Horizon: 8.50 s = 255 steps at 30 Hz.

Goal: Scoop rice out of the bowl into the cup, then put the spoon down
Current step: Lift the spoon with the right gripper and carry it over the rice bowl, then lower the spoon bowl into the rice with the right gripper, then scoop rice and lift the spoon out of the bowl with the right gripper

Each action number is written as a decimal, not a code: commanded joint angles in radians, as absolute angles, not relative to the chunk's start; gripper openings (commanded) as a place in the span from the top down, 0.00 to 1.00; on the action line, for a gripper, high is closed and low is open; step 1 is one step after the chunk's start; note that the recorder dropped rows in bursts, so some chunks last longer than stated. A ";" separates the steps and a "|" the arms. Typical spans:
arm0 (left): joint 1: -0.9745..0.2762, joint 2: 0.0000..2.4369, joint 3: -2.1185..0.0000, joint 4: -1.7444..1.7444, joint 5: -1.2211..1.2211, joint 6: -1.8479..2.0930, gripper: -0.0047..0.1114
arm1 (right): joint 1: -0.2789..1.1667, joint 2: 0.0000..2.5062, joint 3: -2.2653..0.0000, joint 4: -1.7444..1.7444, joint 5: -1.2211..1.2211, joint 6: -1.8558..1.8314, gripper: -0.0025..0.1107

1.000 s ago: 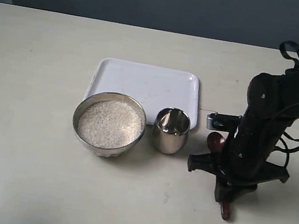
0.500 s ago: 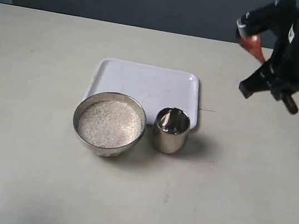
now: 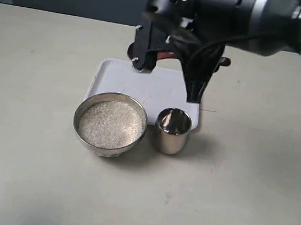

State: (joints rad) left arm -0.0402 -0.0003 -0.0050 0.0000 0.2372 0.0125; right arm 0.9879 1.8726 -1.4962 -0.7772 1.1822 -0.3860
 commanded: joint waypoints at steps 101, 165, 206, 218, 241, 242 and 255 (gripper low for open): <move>-0.053 0.000 0.000 0.000 0.233 0.010 0.96 | 1.208 2.155 -1.585 -0.750 1.221 -0.483 0.98; -0.053 0.000 0.000 0.000 0.233 0.010 0.96 | 1.019 2.051 -1.592 -0.452 1.221 -0.571 0.98; -0.053 0.000 0.000 0.000 0.233 0.010 0.96 | 0.965 1.971 -1.590 -0.393 1.221 -0.571 0.98; -0.053 0.000 0.000 0.000 0.233 0.010 0.96 | 0.961 1.969 -1.590 -0.393 1.221 -0.571 0.98; -0.053 0.000 0.000 0.000 0.233 0.010 0.96 | 0.877 1.900 -1.477 -0.338 1.221 -0.575 0.98; -0.053 0.000 0.000 0.000 0.233 0.010 0.96 | 0.877 1.895 -1.459 -0.342 1.221 -0.575 0.98; -0.053 0.000 0.000 0.000 0.233 0.010 0.96 | 0.854 1.828 -1.377 -0.350 1.221 -0.575 0.98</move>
